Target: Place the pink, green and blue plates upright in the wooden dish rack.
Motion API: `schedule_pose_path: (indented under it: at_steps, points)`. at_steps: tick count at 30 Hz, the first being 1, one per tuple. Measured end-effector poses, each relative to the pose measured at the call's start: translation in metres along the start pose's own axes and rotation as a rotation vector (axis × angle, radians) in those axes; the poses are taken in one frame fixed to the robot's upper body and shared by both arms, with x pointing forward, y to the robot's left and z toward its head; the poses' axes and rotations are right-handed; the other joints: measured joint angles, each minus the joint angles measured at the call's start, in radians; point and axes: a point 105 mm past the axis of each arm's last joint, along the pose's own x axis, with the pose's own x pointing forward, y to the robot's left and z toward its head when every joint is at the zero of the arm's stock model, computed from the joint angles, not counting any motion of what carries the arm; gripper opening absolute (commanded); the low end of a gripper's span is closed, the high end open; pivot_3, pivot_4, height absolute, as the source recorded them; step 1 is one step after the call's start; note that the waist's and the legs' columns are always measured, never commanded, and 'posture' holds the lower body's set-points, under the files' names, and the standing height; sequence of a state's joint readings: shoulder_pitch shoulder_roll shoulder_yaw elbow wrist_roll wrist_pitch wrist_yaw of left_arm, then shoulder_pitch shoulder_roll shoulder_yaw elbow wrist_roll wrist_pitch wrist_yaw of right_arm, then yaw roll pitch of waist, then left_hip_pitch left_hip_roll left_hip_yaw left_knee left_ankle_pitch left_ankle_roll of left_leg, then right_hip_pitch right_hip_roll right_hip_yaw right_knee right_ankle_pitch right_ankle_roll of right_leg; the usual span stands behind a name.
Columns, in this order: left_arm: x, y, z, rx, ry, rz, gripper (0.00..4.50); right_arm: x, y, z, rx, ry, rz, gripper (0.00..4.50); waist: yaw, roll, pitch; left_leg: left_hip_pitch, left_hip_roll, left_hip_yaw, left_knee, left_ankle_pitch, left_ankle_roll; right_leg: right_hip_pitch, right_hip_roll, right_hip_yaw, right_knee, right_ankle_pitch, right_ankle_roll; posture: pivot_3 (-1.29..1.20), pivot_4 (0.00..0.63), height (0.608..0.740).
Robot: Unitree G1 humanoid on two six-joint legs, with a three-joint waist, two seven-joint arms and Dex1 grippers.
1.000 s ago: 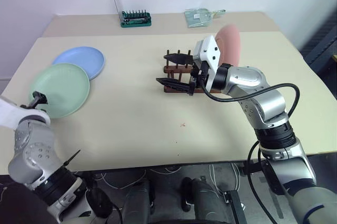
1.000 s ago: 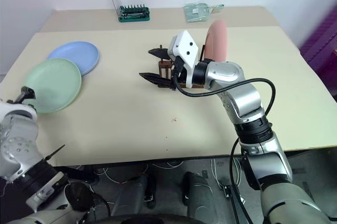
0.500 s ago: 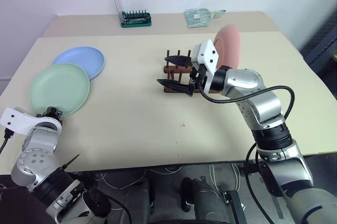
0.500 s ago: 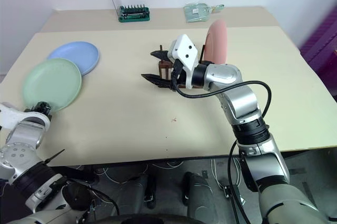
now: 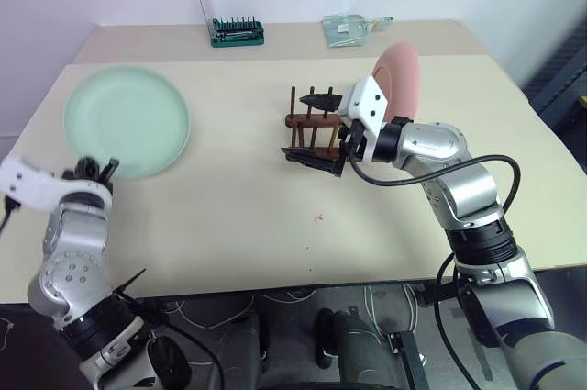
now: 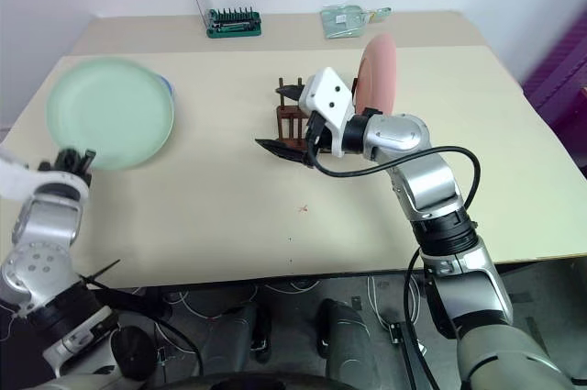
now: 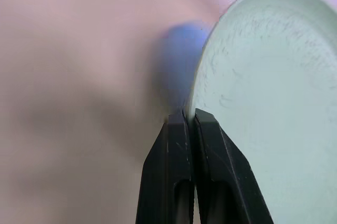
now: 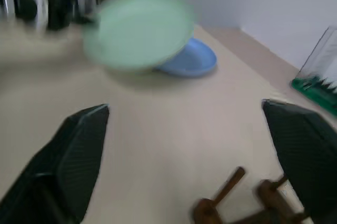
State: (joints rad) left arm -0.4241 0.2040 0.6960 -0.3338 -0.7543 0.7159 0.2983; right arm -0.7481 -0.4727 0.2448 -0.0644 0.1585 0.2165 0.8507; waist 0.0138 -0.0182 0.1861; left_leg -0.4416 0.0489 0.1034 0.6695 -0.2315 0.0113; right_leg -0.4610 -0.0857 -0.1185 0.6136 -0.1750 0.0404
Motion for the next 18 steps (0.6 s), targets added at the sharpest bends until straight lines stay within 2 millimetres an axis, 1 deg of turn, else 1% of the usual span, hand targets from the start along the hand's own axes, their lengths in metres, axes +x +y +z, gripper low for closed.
schedule_pose_path:
  at_steps: [1,2,5,7,8,10,13,17,18]
  points:
    - [0.003,-0.021,0.004,0.03,-0.013,-0.059,0.0,0.004,0.001,0.003,-0.078,0.001,0.002,4.48,-0.001,0.0,0.0,0.0,0.0,0.0,0.0,0.0,0.0,0.0,0.0,0.0,0.0,0.0,0.0,0.0,0.15,0.73]
    - [0.004,-0.034,0.006,0.047,-0.021,-0.096,0.0,0.006,0.001,0.005,-0.126,-0.001,0.002,4.48,-0.001,0.0,0.0,0.0,0.0,0.0,0.0,0.0,0.0,0.0,0.0,0.0,0.0,0.001,0.001,0.0,0.15,0.73]
    - [0.008,-0.087,0.003,0.129,0.0,-0.193,0.0,0.019,-0.003,0.009,-0.361,0.017,-0.026,4.48,-0.002,0.0,0.0,0.0,-0.002,0.001,0.0,0.0,0.0,0.0,0.001,0.0,0.0,0.001,0.002,0.0,0.15,0.73]
    - [0.008,-0.11,-0.002,0.153,0.027,-0.234,0.0,0.028,-0.004,0.012,-0.498,0.022,-0.041,4.48,-0.004,0.0,0.0,0.0,-0.002,0.001,-0.001,0.001,0.0,0.0,0.001,0.001,0.0,0.001,0.002,0.0,0.15,0.73]
    - [0.008,-0.119,-0.004,0.17,0.04,-0.25,0.0,0.031,-0.005,0.012,-0.542,0.03,-0.047,4.48,-0.005,0.0,0.0,0.0,-0.001,0.001,-0.001,0.001,0.0,-0.001,0.002,0.001,0.0,0.001,0.002,0.0,0.15,0.73]
    - [0.007,-0.131,-0.013,0.204,0.084,-0.265,0.0,0.035,-0.008,0.007,-0.628,0.049,-0.065,4.48,-0.007,0.0,0.0,0.0,-0.001,0.001,-0.002,0.001,-0.001,-0.001,0.003,0.001,0.0,0.001,0.002,0.0,0.15,0.73]
    - [0.006,-0.139,-0.025,0.209,0.151,-0.265,0.0,0.04,-0.011,-0.003,-0.73,0.092,-0.079,4.48,-0.007,-0.001,0.0,0.0,-0.001,0.001,-0.002,0.002,-0.003,-0.001,0.003,0.001,0.0,0.001,0.002,0.0,0.15,0.73]
    - [0.003,-0.15,-0.03,0.204,0.201,-0.285,0.0,0.044,-0.016,-0.015,-0.795,0.134,-0.106,4.48,-0.007,-0.001,0.001,0.0,-0.001,0.001,-0.002,0.002,-0.003,-0.001,0.003,0.001,0.0,0.001,0.002,0.0,0.15,0.73]
    - [0.002,-0.151,-0.03,0.203,0.208,-0.289,0.0,0.045,-0.018,-0.016,-0.802,0.14,-0.113,4.24,-0.007,-0.001,0.001,0.0,-0.001,0.001,-0.002,0.002,-0.003,-0.001,0.003,0.001,0.0,0.001,0.002,0.0,0.15,0.73]
